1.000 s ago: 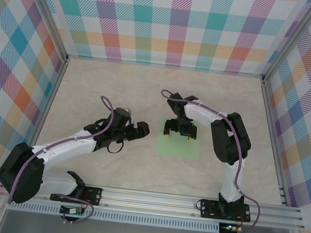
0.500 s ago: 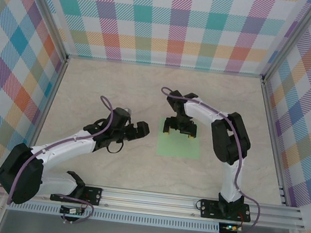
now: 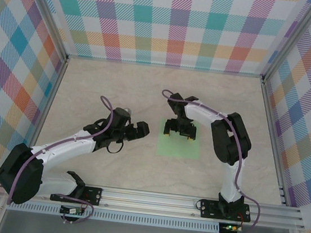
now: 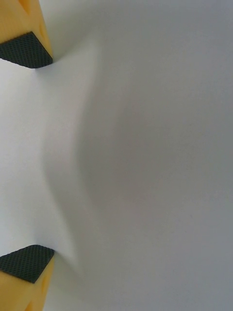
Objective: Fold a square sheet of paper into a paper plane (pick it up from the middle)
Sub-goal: Fold a square sheet of paper at the center of the table.
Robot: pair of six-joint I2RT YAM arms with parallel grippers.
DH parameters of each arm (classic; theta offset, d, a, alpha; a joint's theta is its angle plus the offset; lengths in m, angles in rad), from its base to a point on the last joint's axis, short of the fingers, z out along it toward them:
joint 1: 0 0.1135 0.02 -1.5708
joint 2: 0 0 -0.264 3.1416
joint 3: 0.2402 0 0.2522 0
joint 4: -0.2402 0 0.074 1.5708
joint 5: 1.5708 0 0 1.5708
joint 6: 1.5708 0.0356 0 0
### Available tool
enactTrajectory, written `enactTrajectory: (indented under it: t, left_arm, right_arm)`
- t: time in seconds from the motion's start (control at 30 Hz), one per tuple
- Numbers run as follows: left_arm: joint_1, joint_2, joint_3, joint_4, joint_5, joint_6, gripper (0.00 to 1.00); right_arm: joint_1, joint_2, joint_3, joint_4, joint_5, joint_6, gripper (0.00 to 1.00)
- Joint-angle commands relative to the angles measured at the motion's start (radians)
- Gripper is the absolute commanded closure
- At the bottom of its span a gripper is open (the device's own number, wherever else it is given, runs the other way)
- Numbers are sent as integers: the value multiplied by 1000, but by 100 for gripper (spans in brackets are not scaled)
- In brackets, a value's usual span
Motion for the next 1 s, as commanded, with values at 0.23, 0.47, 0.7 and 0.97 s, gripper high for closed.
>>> enactTrajectory:
  t: [0.23,0.47,0.7,0.97]
  left_arm:
    - [-12,0,21,-25,4,7,0]
    - [-12,1,33,-25,2,10,0]
    - [-12,-12,33,-39,-3,11,0]
    - [-12,-27,30,-51,-9,-1,0]
  right_arm:
    - [11,36,-33,-3,-56,-28,8]
    - [11,-24,-17,-4,-55,-48,28]
    - [11,-92,-4,-22,-65,-63,55]
    - [9,-238,-58,92,-260,-28,70]
